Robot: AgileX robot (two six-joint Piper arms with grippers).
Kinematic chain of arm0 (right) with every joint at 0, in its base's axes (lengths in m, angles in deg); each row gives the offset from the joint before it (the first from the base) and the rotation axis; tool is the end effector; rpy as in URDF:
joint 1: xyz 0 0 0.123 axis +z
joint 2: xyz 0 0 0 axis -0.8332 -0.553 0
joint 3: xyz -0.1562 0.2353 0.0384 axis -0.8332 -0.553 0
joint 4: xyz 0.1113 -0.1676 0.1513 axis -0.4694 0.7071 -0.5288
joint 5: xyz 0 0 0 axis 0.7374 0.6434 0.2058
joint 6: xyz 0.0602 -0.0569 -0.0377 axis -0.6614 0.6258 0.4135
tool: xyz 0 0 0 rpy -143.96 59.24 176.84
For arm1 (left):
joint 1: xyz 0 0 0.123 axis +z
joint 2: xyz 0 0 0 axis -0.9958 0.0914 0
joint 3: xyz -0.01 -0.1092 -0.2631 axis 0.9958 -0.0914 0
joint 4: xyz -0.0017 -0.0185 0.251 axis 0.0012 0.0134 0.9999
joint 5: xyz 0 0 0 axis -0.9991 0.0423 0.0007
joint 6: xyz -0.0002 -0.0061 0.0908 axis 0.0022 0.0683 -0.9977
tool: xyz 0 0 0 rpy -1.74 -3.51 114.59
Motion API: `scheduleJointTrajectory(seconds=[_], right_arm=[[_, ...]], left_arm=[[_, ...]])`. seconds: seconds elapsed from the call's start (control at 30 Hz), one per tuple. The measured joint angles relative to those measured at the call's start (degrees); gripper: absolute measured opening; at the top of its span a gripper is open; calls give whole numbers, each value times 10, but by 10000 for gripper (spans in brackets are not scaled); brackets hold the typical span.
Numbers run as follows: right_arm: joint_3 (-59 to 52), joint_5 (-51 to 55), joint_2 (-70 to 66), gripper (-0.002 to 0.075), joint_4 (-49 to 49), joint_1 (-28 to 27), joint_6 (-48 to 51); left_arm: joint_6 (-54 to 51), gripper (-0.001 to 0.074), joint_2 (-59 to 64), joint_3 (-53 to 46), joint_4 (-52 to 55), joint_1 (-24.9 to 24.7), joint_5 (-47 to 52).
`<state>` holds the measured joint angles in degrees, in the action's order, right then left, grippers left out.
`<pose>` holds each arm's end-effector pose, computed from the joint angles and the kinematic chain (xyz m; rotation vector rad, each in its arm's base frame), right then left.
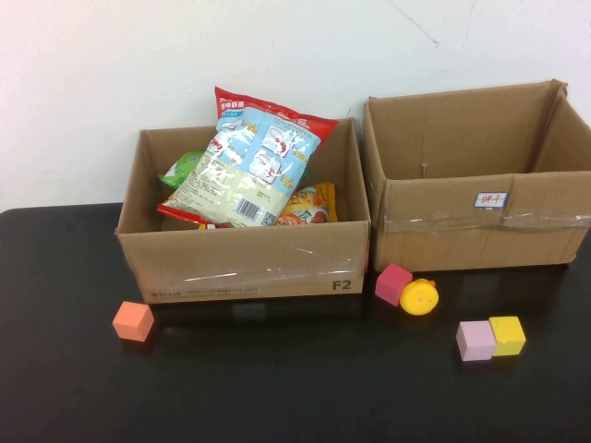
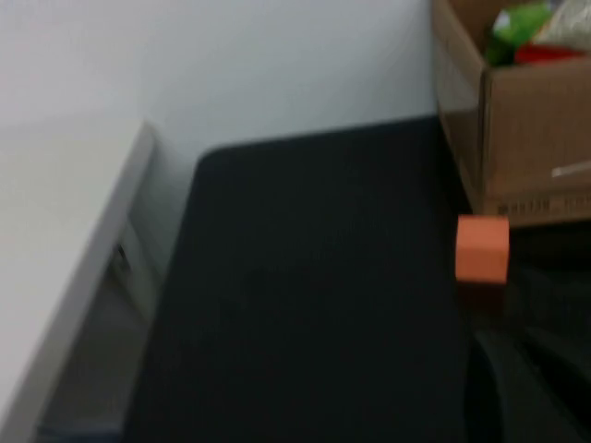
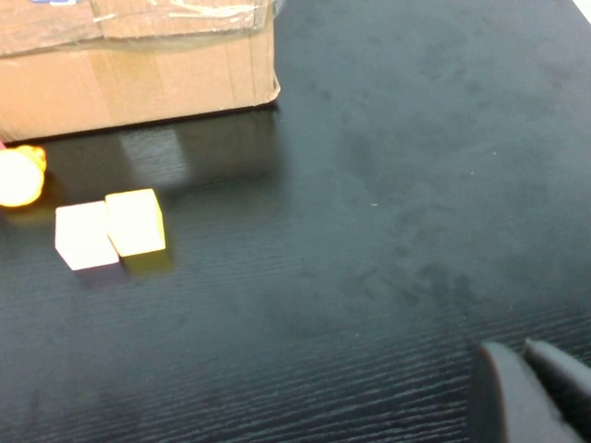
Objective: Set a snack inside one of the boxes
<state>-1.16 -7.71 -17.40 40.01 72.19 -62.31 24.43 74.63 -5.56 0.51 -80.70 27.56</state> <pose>0.0586 -0.0152 0.2760 0.1364 2.1158 -0.0767 0.0495 0.0056 0.1983 0.0085 1.8138 0.1400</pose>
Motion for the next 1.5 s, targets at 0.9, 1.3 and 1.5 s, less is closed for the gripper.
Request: scheduleJointTrajectory(seconds=[0.9, 1.3, 1.5], right_arm=[[0, 0, 0, 29, 0, 0, 0], [0, 0, 0, 28, 0, 0, 0], [0, 0, 0, 29, 0, 0, 0]], left_arm=[[95, -1, -1, -42, -11, -62, -16], [131, -1, -1, -42, -6, -86, -16], [124, -1, -1, -42, -5, -86, -19]])
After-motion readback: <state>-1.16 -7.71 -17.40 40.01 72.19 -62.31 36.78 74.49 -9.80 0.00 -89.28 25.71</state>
